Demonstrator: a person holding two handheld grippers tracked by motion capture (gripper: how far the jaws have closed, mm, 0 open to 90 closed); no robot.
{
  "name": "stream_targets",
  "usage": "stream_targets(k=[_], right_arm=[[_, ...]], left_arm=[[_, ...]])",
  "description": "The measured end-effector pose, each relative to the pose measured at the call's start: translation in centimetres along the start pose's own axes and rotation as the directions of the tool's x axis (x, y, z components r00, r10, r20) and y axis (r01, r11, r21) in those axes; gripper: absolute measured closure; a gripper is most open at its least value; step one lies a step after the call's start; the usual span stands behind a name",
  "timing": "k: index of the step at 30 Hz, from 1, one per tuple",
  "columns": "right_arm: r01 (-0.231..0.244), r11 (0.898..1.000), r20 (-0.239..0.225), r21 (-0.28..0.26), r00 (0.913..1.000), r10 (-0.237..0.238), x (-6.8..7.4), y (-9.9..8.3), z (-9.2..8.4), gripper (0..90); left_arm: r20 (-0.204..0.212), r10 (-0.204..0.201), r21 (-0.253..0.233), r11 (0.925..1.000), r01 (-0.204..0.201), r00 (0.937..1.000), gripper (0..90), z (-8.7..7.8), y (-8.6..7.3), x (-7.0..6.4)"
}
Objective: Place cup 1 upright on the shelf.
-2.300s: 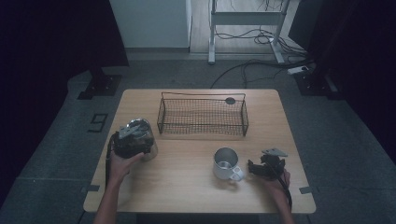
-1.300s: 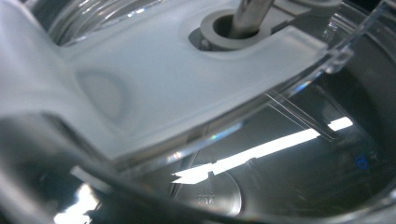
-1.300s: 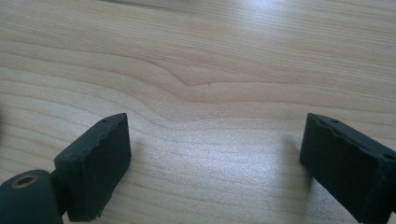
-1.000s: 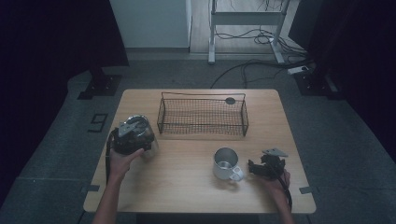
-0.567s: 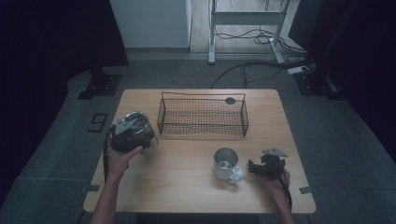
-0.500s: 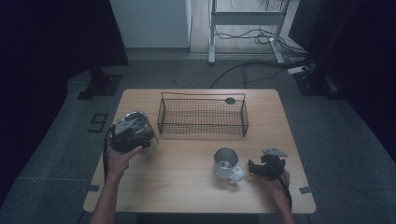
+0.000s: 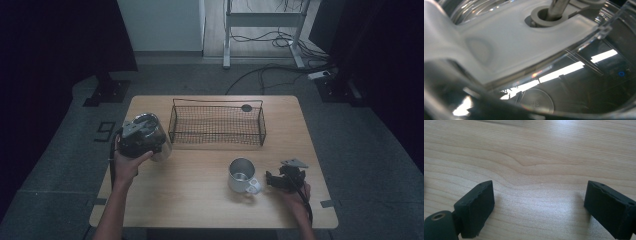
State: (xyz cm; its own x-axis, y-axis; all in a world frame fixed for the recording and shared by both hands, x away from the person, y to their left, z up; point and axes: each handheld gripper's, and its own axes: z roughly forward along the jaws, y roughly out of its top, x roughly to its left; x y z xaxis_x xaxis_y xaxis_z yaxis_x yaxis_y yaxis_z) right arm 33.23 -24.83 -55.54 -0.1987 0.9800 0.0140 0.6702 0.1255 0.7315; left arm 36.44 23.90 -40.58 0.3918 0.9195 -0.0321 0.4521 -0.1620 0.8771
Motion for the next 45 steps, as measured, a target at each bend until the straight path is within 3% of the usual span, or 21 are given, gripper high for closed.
stream_targets(k=[18, 34, 37, 40, 45], right_arm=[[0.002, 1.0, 0.001, 0.0, 1.0, -0.002, 0.0, 0.0, 0.0, 9.0], [-0.003, 1.0, 0.003, -0.001, 1.0, 0.003, 0.0, 0.0, 0.0, 9.4], [0.0, 1.0, 0.003, -0.002, 1.0, 0.0, 0.0, 0.0, 0.0, 9.4], [0.0, 1.0, 0.003, -0.003, 1.0, 0.0, 0.0, 0.0, 0.0, 9.4], [-0.001, 1.0, 0.001, -0.002, 1.0, 0.001, -0.1, 0.0, 0.0, 9.5]], left_arm=[[0.003, 0.01, -0.003, 0.9999, -0.01, 0.9999, 4.1, 0.1, 2.1, -0.7], [0.023, 0.025, -0.002, 0.9997, -0.024, 0.9994, 4.1, 1.3, 3.6, -1.6], [0.022, 0.033, 0.012, 0.9994, -0.034, 0.9992, 4.1, 1.8, 3.8, -1.6], [0.005, 0.067, 0.031, 0.9972, -0.067, 0.9977, 4.1, 2.4, 4.5, -2.0], [0.025, 0.072, 0.009, 0.9973, -0.072, 0.9971, 4.1, 2.4, 5.2, -2.5]])
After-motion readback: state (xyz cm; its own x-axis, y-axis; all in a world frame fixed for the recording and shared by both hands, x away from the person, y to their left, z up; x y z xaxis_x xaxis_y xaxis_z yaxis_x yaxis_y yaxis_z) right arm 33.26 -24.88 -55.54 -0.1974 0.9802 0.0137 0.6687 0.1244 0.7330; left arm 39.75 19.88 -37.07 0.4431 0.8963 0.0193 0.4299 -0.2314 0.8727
